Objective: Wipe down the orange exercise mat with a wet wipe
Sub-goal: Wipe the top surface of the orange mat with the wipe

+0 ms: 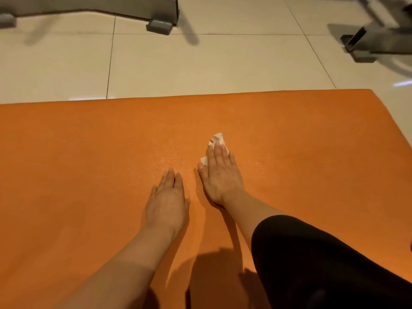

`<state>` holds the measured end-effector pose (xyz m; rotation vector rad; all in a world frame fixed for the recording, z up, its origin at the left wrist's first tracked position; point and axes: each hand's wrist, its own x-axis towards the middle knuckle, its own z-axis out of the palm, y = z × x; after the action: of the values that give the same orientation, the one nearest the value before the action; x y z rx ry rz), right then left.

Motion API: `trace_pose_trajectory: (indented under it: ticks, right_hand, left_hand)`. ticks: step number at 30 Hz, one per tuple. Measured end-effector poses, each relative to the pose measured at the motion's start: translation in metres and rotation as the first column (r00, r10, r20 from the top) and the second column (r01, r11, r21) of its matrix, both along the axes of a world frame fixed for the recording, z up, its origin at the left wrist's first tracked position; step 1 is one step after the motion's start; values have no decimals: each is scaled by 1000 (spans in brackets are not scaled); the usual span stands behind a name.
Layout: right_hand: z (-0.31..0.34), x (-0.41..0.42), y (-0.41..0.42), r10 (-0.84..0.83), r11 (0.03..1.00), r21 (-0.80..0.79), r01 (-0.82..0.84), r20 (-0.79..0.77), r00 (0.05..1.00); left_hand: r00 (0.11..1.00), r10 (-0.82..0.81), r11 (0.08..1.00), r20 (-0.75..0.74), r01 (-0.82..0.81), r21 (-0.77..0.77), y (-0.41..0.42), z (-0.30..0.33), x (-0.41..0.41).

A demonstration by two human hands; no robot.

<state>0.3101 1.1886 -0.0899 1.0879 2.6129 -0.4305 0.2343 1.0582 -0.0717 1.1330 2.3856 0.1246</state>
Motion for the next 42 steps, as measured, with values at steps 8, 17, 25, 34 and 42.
trace_pose_trajectory:
  ticks: [8, 17, 25, 34, 42]
  right_hand:
    - [3, 36, 4, 122, 992, 14, -123, 49, 991]
    - [6, 26, -48, 303, 949, -86, -302, -3, 953]
    - [10, 57, -24, 42, 998, -46, -35, 152, 988]
    - [17, 57, -66, 301, 945, -157, -286, 83, 950]
    - [30, 85, -65, 67, 987, -154, -33, 221, 973]
  left_hand:
    - [999, -28, 999, 20, 29, -43, -1, 5, 7]
    - [998, -17, 1000, 60, 17, -2, -11, 5, 13]
    - [998, -41, 998, 43, 42, -40, -26, 7, 19]
    - [997, -30, 998, 76, 35, -61, -42, 11, 33]
    - [996, -4, 999, 86, 8, -40, -60, 14, 57]
